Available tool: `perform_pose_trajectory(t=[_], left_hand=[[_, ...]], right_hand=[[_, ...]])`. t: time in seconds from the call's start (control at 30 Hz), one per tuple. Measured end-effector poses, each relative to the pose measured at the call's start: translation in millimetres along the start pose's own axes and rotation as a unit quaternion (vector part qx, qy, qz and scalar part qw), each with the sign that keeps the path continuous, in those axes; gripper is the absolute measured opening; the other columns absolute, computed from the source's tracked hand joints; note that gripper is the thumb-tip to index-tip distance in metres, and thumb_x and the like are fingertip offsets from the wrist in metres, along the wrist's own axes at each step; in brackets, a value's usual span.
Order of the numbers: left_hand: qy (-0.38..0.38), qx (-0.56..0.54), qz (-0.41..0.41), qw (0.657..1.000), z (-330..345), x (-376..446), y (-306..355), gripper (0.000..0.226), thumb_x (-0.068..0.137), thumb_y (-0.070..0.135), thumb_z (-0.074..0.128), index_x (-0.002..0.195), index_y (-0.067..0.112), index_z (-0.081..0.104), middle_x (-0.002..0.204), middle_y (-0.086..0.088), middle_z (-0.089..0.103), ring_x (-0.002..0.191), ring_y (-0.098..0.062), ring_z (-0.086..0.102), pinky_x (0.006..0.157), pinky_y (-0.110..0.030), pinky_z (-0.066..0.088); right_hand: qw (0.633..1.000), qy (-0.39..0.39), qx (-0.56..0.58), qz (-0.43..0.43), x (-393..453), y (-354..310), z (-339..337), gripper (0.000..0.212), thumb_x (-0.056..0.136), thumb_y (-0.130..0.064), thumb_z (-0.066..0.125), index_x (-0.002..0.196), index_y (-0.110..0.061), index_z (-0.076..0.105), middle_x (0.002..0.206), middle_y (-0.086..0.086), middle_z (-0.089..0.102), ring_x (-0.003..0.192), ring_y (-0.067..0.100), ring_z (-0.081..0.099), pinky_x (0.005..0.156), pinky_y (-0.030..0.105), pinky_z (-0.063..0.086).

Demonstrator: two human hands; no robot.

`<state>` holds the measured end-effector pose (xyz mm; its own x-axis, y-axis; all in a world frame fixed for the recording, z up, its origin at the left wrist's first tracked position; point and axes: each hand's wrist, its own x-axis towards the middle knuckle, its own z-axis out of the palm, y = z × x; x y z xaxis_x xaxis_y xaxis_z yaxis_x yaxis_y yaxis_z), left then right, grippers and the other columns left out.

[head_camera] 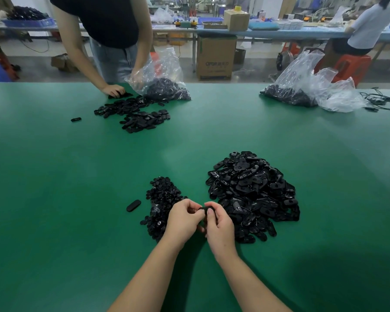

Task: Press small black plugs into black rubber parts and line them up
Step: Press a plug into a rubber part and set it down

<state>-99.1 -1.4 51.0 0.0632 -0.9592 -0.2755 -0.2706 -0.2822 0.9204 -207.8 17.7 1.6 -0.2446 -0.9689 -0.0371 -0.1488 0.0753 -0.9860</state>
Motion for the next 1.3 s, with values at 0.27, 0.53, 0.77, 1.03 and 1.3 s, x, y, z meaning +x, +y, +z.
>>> perform_pose_trajectory(t=[0.27, 0.53, 0.77, 1.03, 1.3], left_hand=[[-0.005, -0.008, 0.009, 1.000, -1, 2, -2, 0.007, 0.082, 0.010, 0.072, 0.084, 0.008, 0.065, 0.079, -0.013, 0.071, 0.059, -0.031, 0.071, 0.066, -0.056, 0.060], [-0.012, 0.026, 0.033, 0.999, -6, 0, 0, 0.009, 0.085, 0.013, 0.075, 0.081, 0.012, 0.067, 0.070, -0.004, 0.069, 0.056, -0.025, 0.072, 0.059, -0.040, 0.061], [-0.026, 0.068, 0.063, 0.995, -6, -1, 11, 0.014, 0.090, 0.009, 0.070, 0.078, 0.017, 0.069, 0.068, 0.001, 0.066, 0.053, -0.020, 0.070, 0.046, -0.019, 0.048], [0.000, 0.282, 0.226, 0.932, -6, -1, 3, 0.020, 0.092, 0.017, 0.062, 0.107, 0.029, 0.064, 0.083, 0.017, 0.057, 0.073, -0.001, 0.052, 0.067, -0.015, 0.042], [0.118, 0.310, 0.214, 0.919, -57, 15, -8, 0.021, 0.087, 0.028, 0.071, 0.108, 0.029, 0.070, 0.098, 0.009, 0.065, 0.092, -0.013, 0.061, 0.081, -0.031, 0.050]], right_hand=[[0.999, -0.005, 0.038, 0.011, -2, -2, 0, 0.016, 0.104, -0.016, 0.053, 0.103, -0.025, 0.067, 0.092, 0.001, 0.074, 0.074, 0.012, 0.063, 0.064, 0.028, 0.053], [0.999, -0.012, 0.043, -0.001, -2, -2, -1, 0.013, 0.103, -0.016, 0.056, 0.099, -0.025, 0.064, 0.086, 0.001, 0.071, 0.066, 0.009, 0.056, 0.068, 0.036, 0.048], [0.999, 0.013, 0.033, -0.005, -1, -1, -2, 0.012, 0.103, -0.015, 0.055, 0.098, -0.023, 0.062, 0.089, 0.002, 0.072, 0.074, 0.014, 0.060, 0.072, 0.044, 0.052], [0.999, 0.021, 0.029, 0.005, 0, -1, -1, 0.018, 0.105, -0.019, 0.051, 0.100, -0.029, 0.065, 0.089, -0.005, 0.072, 0.080, 0.011, 0.066, 0.075, 0.032, 0.053], [0.996, 0.001, 0.089, 0.024, -6, -12, 0, 0.023, 0.108, -0.018, 0.044, 0.117, -0.032, 0.060, 0.072, -0.003, 0.066, 0.051, 0.013, 0.055, 0.047, 0.026, 0.045]])
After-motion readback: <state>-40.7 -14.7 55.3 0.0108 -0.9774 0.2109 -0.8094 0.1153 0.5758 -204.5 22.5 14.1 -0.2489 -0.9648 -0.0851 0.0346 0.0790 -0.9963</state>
